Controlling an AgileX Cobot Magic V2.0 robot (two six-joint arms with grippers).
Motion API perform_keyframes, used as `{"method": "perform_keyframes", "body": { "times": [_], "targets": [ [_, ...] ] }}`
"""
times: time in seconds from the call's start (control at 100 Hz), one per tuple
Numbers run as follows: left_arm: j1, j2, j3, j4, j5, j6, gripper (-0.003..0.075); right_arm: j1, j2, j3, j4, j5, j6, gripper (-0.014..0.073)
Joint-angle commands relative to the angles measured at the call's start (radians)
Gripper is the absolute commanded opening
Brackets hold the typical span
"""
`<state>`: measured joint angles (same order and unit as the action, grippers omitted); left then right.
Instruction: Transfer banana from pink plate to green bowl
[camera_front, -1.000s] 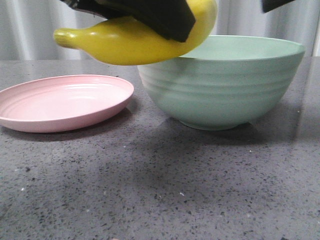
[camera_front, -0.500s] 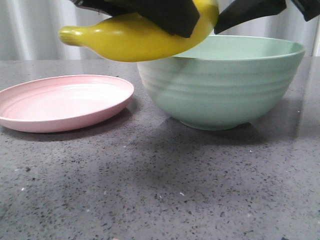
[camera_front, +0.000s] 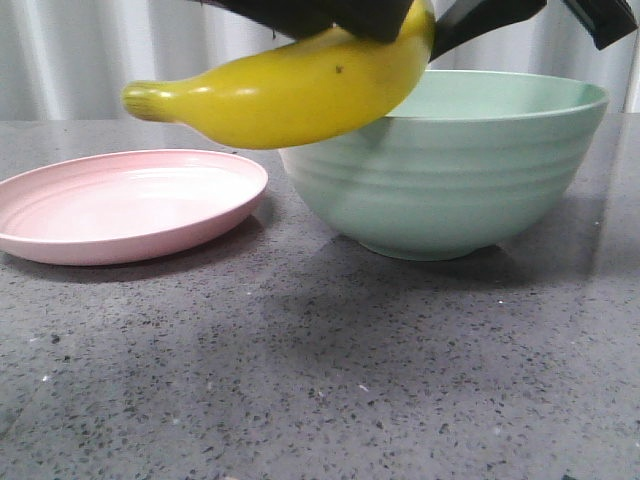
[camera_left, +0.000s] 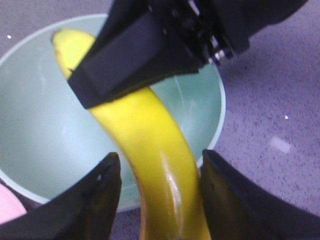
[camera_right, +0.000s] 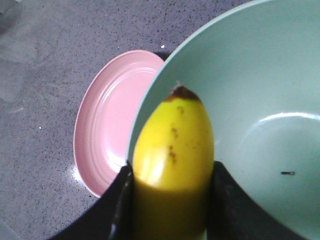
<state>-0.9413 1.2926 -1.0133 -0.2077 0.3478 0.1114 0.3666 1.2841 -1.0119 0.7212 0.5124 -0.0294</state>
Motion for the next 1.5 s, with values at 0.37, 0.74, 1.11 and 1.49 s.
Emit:
{"method": "perform_keyframes", "body": {
  "times": [0.37,0.74,1.11,1.49],
  "targets": [
    [-0.004,-0.126,-0.037,-0.011,-0.116,0.001,0.0337,-0.158,-0.036,-0.143,-0.084,-0.089,-0.101,-0.0011],
    [-0.004,-0.124,-0.037,-0.011,-0.132,0.001,0.0337,-0.170,0.064,-0.143,-0.178,-0.099,-0.101,0.0133],
    [-0.004,-0.124,-0.037,-0.028,-0.170,0.001,0.0337,-0.170,0.065,-0.143,-0.203,-0.102,-0.101,0.0333],
    [-0.004,-0.126,-0.035,-0.030,-0.209,0.001,0.0141,-0.170,-0.034,-0.143,-0.392,-0.005,-0.146,0.0269]
  ]
}}
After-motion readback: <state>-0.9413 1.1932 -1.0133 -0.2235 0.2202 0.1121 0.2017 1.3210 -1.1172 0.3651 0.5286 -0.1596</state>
